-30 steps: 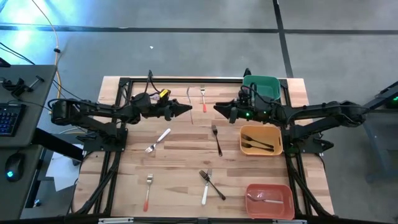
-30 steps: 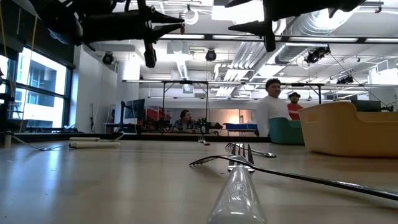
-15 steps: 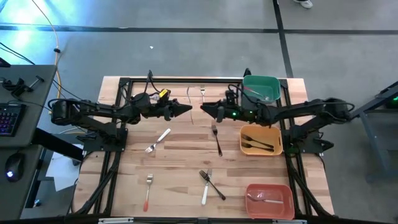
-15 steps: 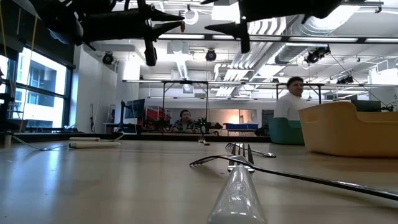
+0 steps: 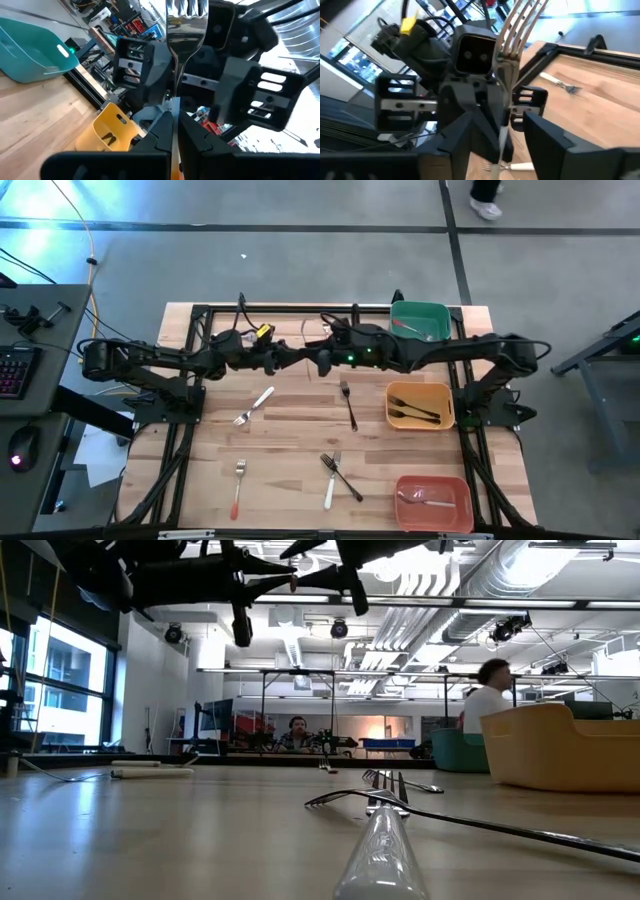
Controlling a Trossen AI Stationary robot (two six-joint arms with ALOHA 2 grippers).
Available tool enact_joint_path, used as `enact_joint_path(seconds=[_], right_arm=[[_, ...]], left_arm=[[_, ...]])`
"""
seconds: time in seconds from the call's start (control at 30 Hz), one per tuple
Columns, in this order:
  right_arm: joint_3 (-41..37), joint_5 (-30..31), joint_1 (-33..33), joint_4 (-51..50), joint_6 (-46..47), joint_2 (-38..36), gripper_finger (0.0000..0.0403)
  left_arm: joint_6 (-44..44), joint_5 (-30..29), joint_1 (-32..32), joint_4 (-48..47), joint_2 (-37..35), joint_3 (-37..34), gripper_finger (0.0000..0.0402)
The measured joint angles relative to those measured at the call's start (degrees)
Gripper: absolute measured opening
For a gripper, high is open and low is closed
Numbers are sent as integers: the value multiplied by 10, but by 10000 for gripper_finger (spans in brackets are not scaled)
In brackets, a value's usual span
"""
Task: Sort silverware by color (type)
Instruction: Put the orange fork into the green bin
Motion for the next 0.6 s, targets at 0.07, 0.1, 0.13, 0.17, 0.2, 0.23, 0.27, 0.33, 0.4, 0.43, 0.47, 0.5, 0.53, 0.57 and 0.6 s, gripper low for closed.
enact_joint_path(seconds=[0.07,0.1,0.13,0.17,0.2,0.23,0.27,0.33,0.4,0.43,0.47,0.5,0.53,0.57,0.6], right_arm=[[13,0,-3,-14,0,7,137],[18,1,-4,-18,0,10,126],[19,1,-5,-19,0,12,113],[19,1,-7,-25,0,12,99],[19,0,-7,-26,1,12,84],[19,0,-7,-31,1,12,69],[19,0,-8,-35,0,12,52],[19,-1,-7,-39,-5,12,18],[19,-2,-7,-37,-12,12,7],[19,-2,-7,-37,-13,12,9],[19,-3,-8,-39,-13,12,12],[19,-3,-8,-40,-13,12,12],[19,-4,-8,-39,-14,12,11],[19,-4,-8,-38,-14,12,7],[19,-5,-8,-37,-14,12,4]], left_arm=[[2,0,-4,0,0,0,1],[2,0,-5,-1,0,0,1],[2,1,-5,-1,0,0,1],[2,0,-7,-2,0,0,1],[2,0,-8,-4,0,0,1],[2,-1,-8,-6,0,0,1],[2,-1,-8,-8,0,0,1],[2,0,-8,-12,0,0,1],[4,-1,-8,-12,0,0,1],[4,-2,-7,-12,0,0,1],[3,-2,-7,-14,0,0,1],[2,-2,-8,-15,0,0,1],[1,-1,-8,-15,0,0,4],[0,-1,-8,-15,0,0,8],[0,-2,-8,-15,0,0,13]])
